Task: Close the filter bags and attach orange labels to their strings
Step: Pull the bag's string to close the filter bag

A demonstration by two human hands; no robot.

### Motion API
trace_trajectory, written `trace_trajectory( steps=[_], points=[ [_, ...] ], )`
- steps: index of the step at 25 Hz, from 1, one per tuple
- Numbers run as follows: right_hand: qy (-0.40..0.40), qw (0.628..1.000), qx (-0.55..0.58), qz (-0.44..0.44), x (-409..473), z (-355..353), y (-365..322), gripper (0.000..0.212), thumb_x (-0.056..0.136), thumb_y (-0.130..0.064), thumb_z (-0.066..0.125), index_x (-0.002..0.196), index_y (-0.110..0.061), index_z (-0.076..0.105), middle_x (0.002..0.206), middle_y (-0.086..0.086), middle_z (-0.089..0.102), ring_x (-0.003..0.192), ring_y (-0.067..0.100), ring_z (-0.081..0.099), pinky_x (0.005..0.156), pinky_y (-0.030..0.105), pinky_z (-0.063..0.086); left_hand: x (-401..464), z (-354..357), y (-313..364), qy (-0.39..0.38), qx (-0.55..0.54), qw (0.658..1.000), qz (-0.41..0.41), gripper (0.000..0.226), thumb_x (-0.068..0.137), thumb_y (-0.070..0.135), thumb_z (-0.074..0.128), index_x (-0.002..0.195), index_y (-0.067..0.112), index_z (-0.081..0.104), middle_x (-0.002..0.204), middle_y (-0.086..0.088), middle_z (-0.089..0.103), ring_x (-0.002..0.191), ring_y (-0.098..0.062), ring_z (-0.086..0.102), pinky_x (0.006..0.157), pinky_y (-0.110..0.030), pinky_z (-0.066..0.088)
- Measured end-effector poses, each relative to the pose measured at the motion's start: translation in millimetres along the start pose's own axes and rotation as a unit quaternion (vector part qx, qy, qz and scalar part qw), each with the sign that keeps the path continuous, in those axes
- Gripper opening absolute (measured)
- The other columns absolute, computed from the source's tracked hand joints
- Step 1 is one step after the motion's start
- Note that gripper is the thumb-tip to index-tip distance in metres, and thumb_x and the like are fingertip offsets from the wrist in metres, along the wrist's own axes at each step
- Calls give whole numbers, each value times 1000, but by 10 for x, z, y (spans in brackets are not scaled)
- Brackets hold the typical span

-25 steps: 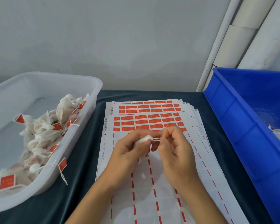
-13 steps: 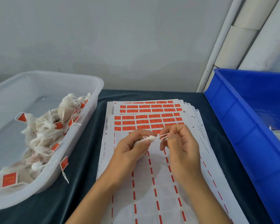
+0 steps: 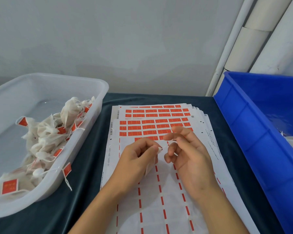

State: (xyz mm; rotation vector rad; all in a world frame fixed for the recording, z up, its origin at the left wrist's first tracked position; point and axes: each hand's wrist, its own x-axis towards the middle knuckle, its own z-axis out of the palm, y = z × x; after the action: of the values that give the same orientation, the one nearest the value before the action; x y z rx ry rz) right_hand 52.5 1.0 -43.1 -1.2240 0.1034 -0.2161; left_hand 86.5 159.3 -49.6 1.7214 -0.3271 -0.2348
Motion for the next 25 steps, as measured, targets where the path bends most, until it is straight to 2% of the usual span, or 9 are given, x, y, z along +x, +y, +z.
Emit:
trace_trajectory(
  steps=[2,5,8,11,13,15,19,21,25],
  points=[
    [18,999,-27,4,2,3,10,24,105,-22,50,108,-25,74,106,8,74,68,18,62,64,30,56,2,6,-8,5,-2,1000,-10,27,107,30,55,87,38,70,82,5,72,70,-10,65,66,-11,53],
    [11,990,-138,3,-12,33,37,19,97,-41,55,98,-31,71,87,-4,71,60,11,55,54,23,49,3,9,-5,10,-15,1000,-9,21,103,37,55,88,37,69,83,5,72,71,-11,65,67,-15,55],
    [-7,971,-240,-7,-29,53,92,23,104,-37,58,84,-31,67,68,-8,61,55,3,50,51,16,43,-1,11,3,14,-30,999,6,17,92,43,53,89,38,69,89,7,73,84,-15,68,77,-16,57],
    [-12,952,-303,-35,-35,54,112,35,104,-41,56,71,-29,63,63,-7,61,57,3,54,57,9,47,-6,10,-17,4,-40,999,18,18,93,40,53,91,35,70,95,4,74,92,-17,70,84,-29,60],
    [-22,955,-294,-35,-52,65,95,46,98,-52,52,60,-27,59,55,-6,53,53,3,51,58,8,46,-5,15,-25,5,-34,999,16,20,93,40,52,93,33,70,98,6,74,96,-16,70,86,-31,61],
    [-35,966,-254,-17,-69,70,63,48,94,-55,54,58,-23,59,52,-4,46,48,5,44,53,10,43,3,21,-42,5,-28,999,15,23,93,41,51,96,30,71,99,9,74,97,-14,70,87,-31,59],
    [-45,986,-158,30,-67,26,28,51,89,-52,61,73,-4,58,56,10,37,45,12,31,45,26,29,-3,26,-42,-6,-22,1000,20,22,94,41,50,96,34,71,100,11,74,98,-13,69,85,-23,57],
    [-43,989,-134,33,-67,21,23,53,89,-51,62,77,0,57,57,12,34,45,13,29,46,28,28,-19,34,-33,-20,-2,999,31,22,97,41,49,96,34,70,97,11,73,97,-12,68,84,-18,55],
    [-49,995,-75,32,-70,11,-6,46,99,-46,56,58,-24,56,50,-2,36,44,9,30,45,23,30,-51,54,-39,-49,48,996,54,24,108,35,48,95,37,68,87,11,69,81,-7,63,76,-14,50]
  ],
)
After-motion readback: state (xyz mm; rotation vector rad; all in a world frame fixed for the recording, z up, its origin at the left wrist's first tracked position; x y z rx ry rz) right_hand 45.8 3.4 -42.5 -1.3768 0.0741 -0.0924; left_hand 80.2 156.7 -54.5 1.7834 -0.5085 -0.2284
